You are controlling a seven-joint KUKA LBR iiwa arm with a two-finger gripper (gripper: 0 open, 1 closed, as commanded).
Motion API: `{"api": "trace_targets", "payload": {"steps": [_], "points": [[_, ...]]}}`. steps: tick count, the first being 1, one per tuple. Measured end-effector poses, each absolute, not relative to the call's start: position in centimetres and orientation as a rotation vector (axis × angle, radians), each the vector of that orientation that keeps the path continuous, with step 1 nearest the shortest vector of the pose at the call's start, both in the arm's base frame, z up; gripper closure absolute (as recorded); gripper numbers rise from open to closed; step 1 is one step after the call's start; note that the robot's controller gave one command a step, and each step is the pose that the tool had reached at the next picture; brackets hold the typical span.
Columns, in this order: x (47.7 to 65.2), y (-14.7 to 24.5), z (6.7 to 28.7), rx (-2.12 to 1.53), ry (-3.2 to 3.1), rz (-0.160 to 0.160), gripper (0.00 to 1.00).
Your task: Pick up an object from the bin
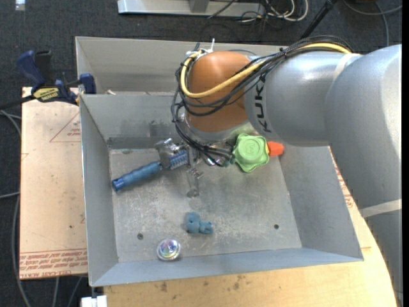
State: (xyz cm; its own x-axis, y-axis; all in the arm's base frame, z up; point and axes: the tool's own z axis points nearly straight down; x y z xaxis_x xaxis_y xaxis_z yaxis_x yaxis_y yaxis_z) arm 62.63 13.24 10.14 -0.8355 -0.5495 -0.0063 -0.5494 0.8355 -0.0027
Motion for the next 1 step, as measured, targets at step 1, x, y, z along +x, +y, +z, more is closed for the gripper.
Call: {"api": "trace_targets", "payload": {"steps": [1], "points": [[63.74, 10.22, 10.03, -0.781, 3.038, 0.002, 0.00]]}}
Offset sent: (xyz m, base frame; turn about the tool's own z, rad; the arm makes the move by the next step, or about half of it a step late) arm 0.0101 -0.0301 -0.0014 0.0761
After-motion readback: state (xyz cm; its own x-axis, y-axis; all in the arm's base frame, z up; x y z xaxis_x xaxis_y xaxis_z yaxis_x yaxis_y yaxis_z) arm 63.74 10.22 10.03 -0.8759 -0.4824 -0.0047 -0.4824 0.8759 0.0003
